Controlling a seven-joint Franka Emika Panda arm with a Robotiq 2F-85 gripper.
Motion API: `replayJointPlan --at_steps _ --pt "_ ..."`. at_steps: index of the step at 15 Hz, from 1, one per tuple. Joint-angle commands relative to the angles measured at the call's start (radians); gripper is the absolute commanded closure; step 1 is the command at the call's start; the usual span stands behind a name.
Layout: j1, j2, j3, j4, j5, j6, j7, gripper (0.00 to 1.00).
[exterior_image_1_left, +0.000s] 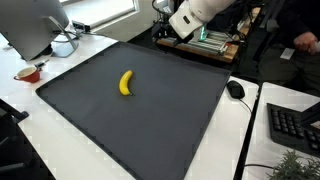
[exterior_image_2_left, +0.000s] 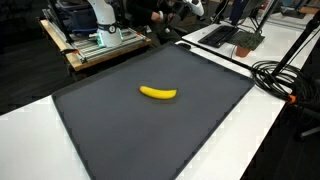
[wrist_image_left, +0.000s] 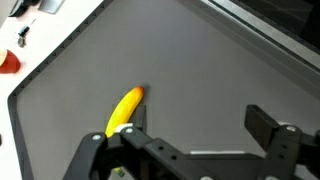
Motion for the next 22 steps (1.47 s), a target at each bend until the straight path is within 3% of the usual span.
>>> replayJointPlan --at_steps 1,6,10,12,13,16,22 --pt "0.064 0.175 -0.002 0.151 -0.076 -0.155 -0.051 0.00" --pt "0.116 0.344 0.002 0.304 -0.166 -0.233 -0.245 0.00" --pt "0.099 0.411 -0.003 0.373 -0.288 -0.192 -0.464 0.00" --pt "0.077 0.440 0.003 0.406 -0.297 -0.171 -0.551 0.00" --pt "0.088 0.407 0.005 0.358 -0.278 -0.182 -0.464 0.00" --pt "0.075 0.432 0.003 0.390 -0.280 -0.177 -0.519 0.00" --pt "0.062 0.569 -0.027 0.514 -0.283 -0.293 -0.674 0.00"
